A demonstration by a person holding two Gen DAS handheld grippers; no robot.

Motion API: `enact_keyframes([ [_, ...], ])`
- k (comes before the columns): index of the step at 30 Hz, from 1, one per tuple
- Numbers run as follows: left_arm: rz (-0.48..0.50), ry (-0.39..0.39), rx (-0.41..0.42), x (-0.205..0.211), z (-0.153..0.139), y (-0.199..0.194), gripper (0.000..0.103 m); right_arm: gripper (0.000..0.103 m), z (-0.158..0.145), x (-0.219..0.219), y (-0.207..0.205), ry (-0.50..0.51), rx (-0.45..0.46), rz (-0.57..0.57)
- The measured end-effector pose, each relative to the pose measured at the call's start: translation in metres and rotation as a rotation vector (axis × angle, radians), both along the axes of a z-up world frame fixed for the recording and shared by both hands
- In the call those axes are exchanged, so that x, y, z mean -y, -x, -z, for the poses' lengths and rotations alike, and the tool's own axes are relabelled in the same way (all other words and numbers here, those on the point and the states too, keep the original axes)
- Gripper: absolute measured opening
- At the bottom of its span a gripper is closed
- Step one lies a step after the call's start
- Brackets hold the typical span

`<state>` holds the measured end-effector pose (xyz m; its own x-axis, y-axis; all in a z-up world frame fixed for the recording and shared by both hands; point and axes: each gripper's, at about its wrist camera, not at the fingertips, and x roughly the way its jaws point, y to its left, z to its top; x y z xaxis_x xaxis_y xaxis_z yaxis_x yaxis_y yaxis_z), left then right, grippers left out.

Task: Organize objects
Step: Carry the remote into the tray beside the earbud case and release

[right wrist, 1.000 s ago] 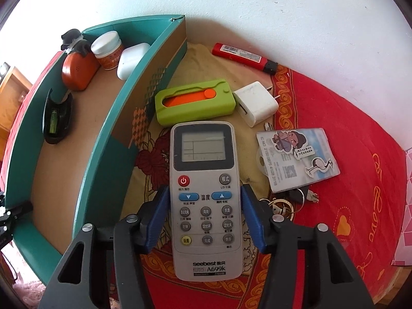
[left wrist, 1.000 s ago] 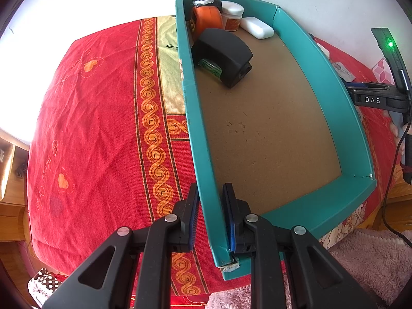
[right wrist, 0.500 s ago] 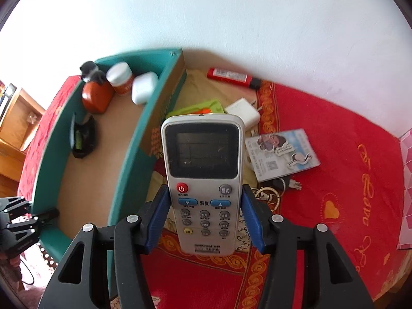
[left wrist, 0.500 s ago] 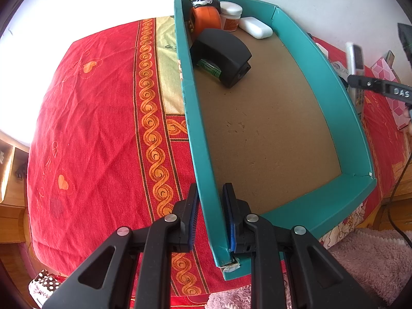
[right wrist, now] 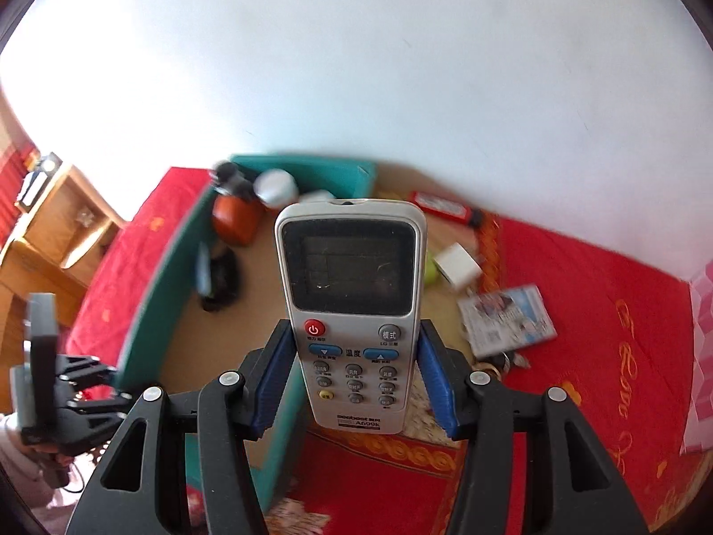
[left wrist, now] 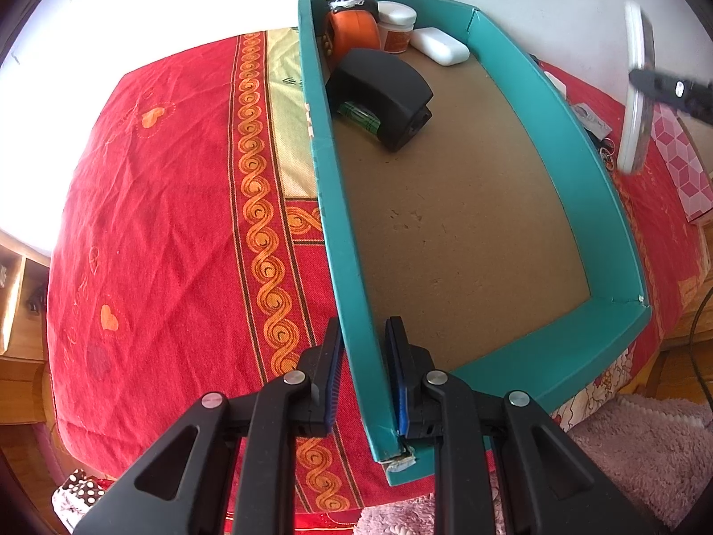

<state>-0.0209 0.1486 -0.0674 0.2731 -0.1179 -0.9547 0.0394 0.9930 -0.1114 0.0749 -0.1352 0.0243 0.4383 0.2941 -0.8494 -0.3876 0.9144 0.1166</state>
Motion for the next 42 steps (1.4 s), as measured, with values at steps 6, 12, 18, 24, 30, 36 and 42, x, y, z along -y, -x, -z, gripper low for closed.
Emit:
enact_keyframes([
  [6,0.008,-0.002,0.001,0.005,-0.001,-0.004,0.019,0.055,-0.011,-0.041,-0.005,-0.086,-0.016,-0.083],
  [12,-0.007,0.007,0.011,0.003,-0.002,-0.003,0.019,0.055,0.006,-0.084,-0.017,-0.037,-0.060,-0.126],
  [18,-0.018,0.014,0.018,0.000,-0.003,0.000,0.019,0.055,0.049,-0.098,-0.035,0.021,-0.164,-0.123],
  [24,-0.019,0.017,0.021,-0.002,-0.003,0.003,0.019,0.055,0.081,-0.112,-0.052,0.089,-0.210,-0.142],
  [30,-0.019,0.017,0.021,-0.003,-0.003,0.004,0.019,0.055,0.097,-0.128,-0.061,0.138,-0.215,-0.158],
  [36,-0.019,0.016,0.020,-0.003,-0.003,0.004,0.019,0.055,0.106,-0.149,-0.071,0.181,-0.204,-0.164],
  [42,-0.024,0.019,0.021,-0.003,-0.004,0.004,0.019,0.056,0.112,-0.169,-0.081,0.228,-0.187,-0.172],
])
